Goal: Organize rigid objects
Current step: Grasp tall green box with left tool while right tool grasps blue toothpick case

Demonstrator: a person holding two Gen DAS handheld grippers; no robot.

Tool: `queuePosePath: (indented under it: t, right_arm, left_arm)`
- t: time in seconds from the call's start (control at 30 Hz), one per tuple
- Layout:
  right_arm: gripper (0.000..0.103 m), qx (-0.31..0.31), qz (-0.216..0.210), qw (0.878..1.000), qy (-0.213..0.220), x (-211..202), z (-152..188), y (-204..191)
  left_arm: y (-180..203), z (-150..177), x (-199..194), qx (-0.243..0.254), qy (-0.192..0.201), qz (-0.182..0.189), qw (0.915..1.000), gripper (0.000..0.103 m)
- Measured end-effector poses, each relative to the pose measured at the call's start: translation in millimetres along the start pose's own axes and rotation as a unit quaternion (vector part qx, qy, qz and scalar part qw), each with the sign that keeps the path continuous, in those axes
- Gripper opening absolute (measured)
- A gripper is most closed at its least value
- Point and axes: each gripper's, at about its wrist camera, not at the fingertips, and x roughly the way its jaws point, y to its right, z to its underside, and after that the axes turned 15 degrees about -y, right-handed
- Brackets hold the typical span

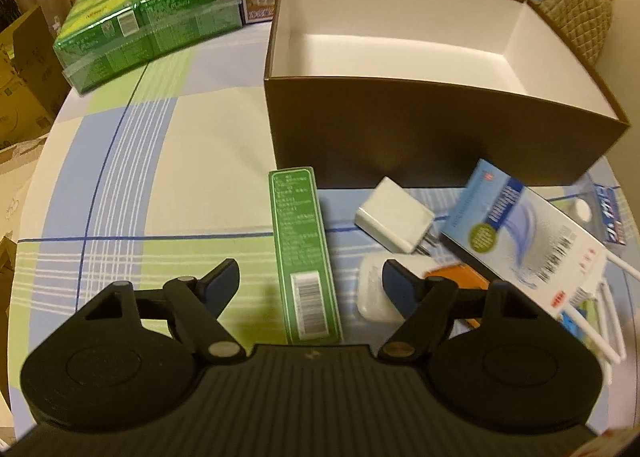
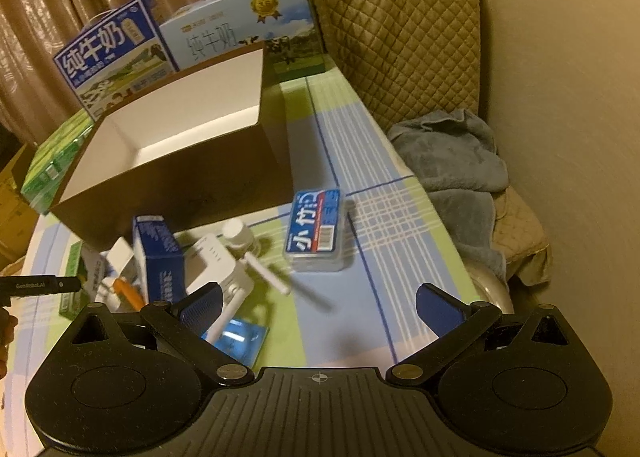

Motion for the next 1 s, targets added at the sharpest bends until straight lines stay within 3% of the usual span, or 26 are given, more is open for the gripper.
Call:
queuePosePath:
  t: [0.27,0.33,0.43,0.67,1.0]
  right_arm:
    - [0.097,0.002,0.007,1.000,0.003,12.9,-23.5,3.6]
    - [0.095,0.004,0.002,1.000,-0.003,19.3,-29.4,4.3]
    - [0.092,0.003,-0.006,1.000,-0.011,31.5,-38.0,4.8]
    - [0.080,-0.004,-0.013,0.999,-0.044,69.6,-63.2,4.1]
    - [0.073,-0.006,0.000,0.996,-0.089,112.9,-87.8,4.2]
  left_arm:
    - [-4.3,-17.6,19.3,0.003,-0.014,0.001,0.9999,0.054]
    - [-4.5,-19.7,22.2,0.004,-0.016,0.003,0.9999,0.038]
    - [-5.1,-21.4,25.7,0.003,-0.017,0.003,0.9999,0.027]
    - [-13.8,-16.7,23.0,0.001,-0.007,0.002,1.0000,0.025]
    - [-31.4,-4.0,1.4,-0.010,0.012,0.002,0.9999,0.025]
